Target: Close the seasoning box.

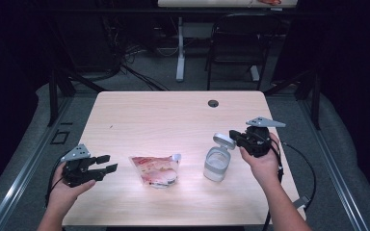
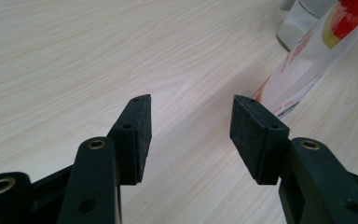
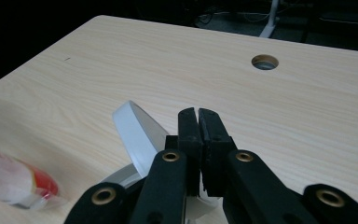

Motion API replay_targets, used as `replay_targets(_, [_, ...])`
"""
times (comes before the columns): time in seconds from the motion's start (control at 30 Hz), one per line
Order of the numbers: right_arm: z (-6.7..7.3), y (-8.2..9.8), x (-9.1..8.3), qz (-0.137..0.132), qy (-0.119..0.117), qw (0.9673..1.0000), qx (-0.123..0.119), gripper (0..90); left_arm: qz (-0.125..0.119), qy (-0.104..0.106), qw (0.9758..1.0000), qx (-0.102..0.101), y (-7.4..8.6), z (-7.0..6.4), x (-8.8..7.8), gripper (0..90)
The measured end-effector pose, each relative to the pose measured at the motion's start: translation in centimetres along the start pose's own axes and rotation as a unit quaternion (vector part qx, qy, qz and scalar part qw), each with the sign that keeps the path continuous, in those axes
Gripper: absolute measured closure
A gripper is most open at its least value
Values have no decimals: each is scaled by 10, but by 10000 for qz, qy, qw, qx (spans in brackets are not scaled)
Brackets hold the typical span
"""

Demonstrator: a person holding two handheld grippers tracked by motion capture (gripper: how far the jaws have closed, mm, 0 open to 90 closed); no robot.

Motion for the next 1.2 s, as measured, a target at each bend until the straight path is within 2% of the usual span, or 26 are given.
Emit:
replay_targets(0.27, [12, 13, -7, -49, -96, 9998, -193, 839, 13, -45, 10000, -25, 1, 2, 0, 490])
replay_targets(0.47, [18, 27, -10, -81, -85, 9992, -382, 704, 15, -79, 10000, -36, 2, 2, 1, 489])
replay_targets(0.5, [19, 30, -10, -119, -100, 9991, -382, 644, 16, -83, 10000, -38, 2, 2, 1, 489])
replay_targets(0.67, [21, 40, -11, -127, -203, 9990, -382, 577, 55, -89, 9999, -15, 3, 2, 2, 488])
replay_targets(0.77, [20, 48, -10, -203, -121, 9986, -466, 526, 78, -111, 9999, -23, 4, 2, 4, 482])
replay_targets(0.9, [18, 60, -10, -295, -51, 9988, -394, 476, 84, -148, 9999, -3, 4, 2, 5, 468])
replay_targets(1.17, [13, 74, -17, -379, -97, 9987, -334, 429, 90, -169, 9998, -14, 4, 3, 5, 464])
replay_targets(1.2, [12, 76, -17, -456, -104, 9984, -310, 405, 92, -167, 9998, -20, 4, 3, 6, 464])
Point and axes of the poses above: each handheld gripper's, and its own axes: x roughly forward along the jaws, y roughly out of its underside, z roughly to its left, the point moved 6 cm from there along x, roughly forward along the jaws, and after that the axes turned 2 degrees about x, right-handed, at the moved point
